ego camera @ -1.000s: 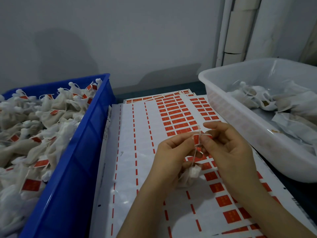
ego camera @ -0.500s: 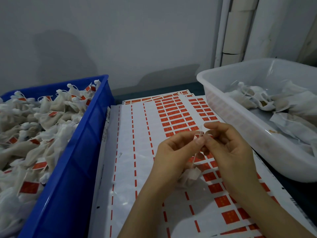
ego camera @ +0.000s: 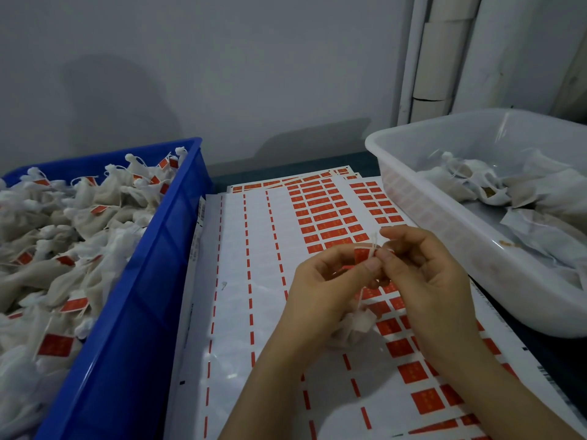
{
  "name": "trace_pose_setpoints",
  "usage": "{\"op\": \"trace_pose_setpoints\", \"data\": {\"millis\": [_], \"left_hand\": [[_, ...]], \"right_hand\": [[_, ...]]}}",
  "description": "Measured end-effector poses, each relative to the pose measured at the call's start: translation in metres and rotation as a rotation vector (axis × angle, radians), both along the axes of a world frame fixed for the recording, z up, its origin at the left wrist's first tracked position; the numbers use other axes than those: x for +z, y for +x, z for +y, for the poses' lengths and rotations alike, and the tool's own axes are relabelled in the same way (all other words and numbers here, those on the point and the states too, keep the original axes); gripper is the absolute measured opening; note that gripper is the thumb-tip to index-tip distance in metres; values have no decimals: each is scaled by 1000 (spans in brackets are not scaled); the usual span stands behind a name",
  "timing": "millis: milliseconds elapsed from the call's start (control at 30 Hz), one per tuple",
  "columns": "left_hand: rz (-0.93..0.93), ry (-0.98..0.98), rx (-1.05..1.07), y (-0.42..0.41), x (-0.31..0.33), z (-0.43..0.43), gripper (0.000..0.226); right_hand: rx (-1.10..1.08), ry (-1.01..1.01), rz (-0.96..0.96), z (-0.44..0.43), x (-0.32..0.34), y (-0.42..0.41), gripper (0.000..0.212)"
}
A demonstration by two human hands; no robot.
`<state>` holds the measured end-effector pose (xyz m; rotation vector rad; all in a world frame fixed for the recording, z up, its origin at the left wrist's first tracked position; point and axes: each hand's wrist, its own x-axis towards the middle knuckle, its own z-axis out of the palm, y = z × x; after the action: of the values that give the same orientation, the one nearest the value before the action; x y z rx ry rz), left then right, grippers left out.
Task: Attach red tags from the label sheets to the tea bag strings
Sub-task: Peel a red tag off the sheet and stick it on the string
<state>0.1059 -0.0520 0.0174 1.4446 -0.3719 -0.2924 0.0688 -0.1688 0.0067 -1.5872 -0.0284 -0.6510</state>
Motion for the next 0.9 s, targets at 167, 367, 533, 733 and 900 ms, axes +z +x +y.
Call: {"op": "trace_pose_setpoints", "data": {"millis": [167, 367, 533, 733, 900], "left_hand": [[74, -57, 111, 4, -4, -1, 14], [10, -84, 220, 5, -4, -2, 11], [-69, -32, 275, 4, -5, -6, 14], [-37, -58, 368, 8, -9, -6, 19], [-153, -65, 349, 6, -8, -4, 11]], "right_hand": [[-17, -37, 17, 1, 0, 0, 19], [-2, -67, 60, 1, 0, 1, 19], [14, -113, 85, 2, 0, 0, 22], [-15, -52, 85, 3, 2, 2, 29], [-60, -28, 112, 3, 1, 5, 33]]}}
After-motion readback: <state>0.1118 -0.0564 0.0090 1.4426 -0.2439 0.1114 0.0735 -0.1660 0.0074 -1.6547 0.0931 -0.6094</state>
